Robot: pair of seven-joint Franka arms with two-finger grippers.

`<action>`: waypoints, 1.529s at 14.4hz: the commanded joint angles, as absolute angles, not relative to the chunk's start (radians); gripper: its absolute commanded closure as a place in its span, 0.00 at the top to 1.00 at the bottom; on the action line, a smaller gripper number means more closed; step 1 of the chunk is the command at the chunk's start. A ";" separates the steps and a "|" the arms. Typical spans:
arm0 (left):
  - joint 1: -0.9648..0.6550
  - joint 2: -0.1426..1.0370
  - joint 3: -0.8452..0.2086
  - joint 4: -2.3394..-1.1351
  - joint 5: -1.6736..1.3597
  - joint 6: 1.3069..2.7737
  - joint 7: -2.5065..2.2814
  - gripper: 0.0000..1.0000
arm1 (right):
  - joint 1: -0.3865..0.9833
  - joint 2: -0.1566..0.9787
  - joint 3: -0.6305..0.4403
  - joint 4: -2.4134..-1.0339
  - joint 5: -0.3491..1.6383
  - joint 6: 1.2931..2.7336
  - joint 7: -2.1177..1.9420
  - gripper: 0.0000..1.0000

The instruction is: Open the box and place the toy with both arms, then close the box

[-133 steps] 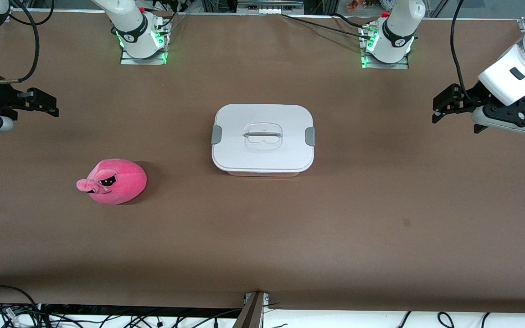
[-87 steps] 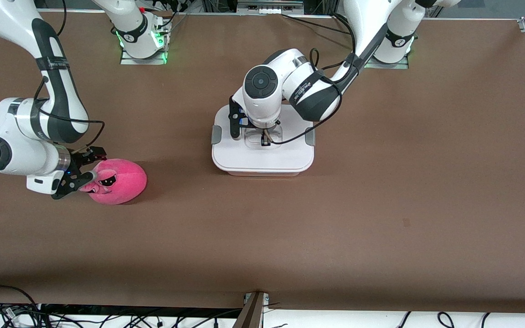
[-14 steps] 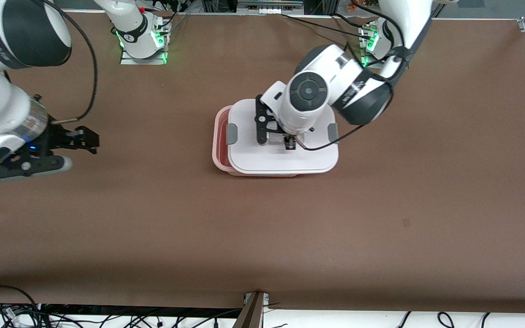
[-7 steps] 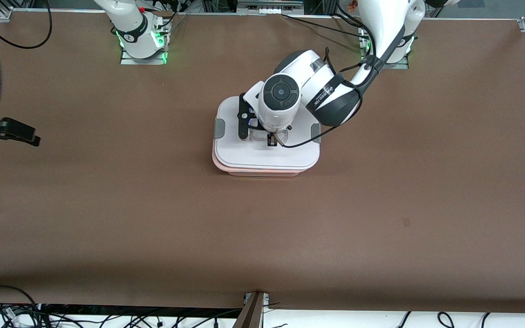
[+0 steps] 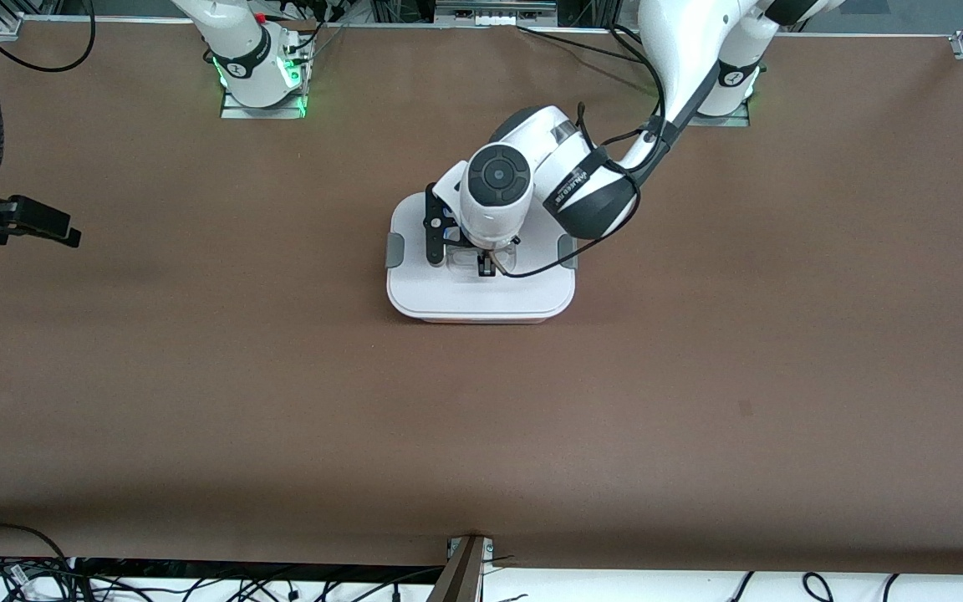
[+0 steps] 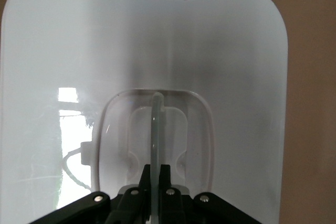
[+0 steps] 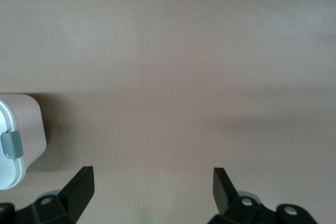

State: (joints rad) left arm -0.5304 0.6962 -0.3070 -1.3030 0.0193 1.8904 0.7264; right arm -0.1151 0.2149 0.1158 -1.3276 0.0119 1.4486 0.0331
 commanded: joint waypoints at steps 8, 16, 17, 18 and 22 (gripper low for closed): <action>-0.512 0.692 -0.301 -1.368 0.078 1.902 0.790 0.00 | -0.009 0.178 0.075 -1.378 -0.049 1.422 0.014 1.00; -0.514 0.678 -0.307 -1.368 0.080 1.796 0.801 0.00 | -0.015 0.189 0.075 -1.376 -0.038 1.431 0.017 1.00; -0.515 0.678 -0.307 -1.368 0.078 1.792 0.801 0.00 | -0.015 0.190 0.077 -1.376 -0.040 1.433 0.015 1.00; -0.514 0.678 -0.307 -1.368 0.080 1.792 0.802 0.00 | -0.015 0.192 0.075 -1.376 -0.040 1.433 0.015 1.00; -0.517 0.681 -0.305 -1.362 0.084 1.795 0.790 0.00 | -0.015 0.193 0.077 -1.376 -0.038 1.436 0.020 1.00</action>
State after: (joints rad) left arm -0.5282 0.6944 -0.3114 -1.3087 0.0390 1.8494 0.7759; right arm -0.0200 0.1995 0.0817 -1.3672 -0.0371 1.4299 0.0267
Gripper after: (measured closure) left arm 0.925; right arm 0.000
